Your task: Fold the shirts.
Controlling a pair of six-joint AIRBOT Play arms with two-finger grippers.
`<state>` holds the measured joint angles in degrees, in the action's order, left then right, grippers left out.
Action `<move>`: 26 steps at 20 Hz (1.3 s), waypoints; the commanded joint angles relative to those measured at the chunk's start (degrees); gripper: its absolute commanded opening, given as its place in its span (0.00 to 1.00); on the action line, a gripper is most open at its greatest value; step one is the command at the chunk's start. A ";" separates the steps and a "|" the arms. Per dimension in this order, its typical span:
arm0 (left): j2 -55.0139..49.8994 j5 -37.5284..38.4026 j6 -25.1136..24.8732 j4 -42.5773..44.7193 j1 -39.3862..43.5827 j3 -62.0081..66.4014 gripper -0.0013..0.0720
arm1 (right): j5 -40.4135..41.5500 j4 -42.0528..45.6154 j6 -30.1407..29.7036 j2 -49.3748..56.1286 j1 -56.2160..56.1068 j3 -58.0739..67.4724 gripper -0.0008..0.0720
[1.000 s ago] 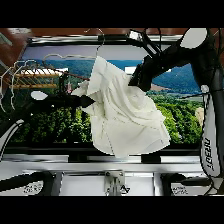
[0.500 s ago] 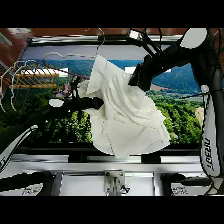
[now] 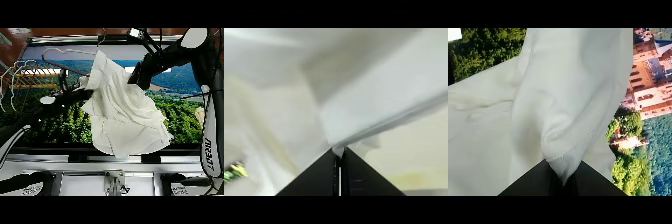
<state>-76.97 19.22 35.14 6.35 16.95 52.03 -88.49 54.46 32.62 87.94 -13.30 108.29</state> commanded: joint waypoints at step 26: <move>6.95 25.68 -0.02 10.84 -28.76 15.78 0.08 | 6.99 9.68 -0.46 -1.86 0.04 0.04 0.11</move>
<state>-70.02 41.74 35.16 14.35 -11.18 67.75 -83.15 61.19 32.18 86.13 -13.30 108.29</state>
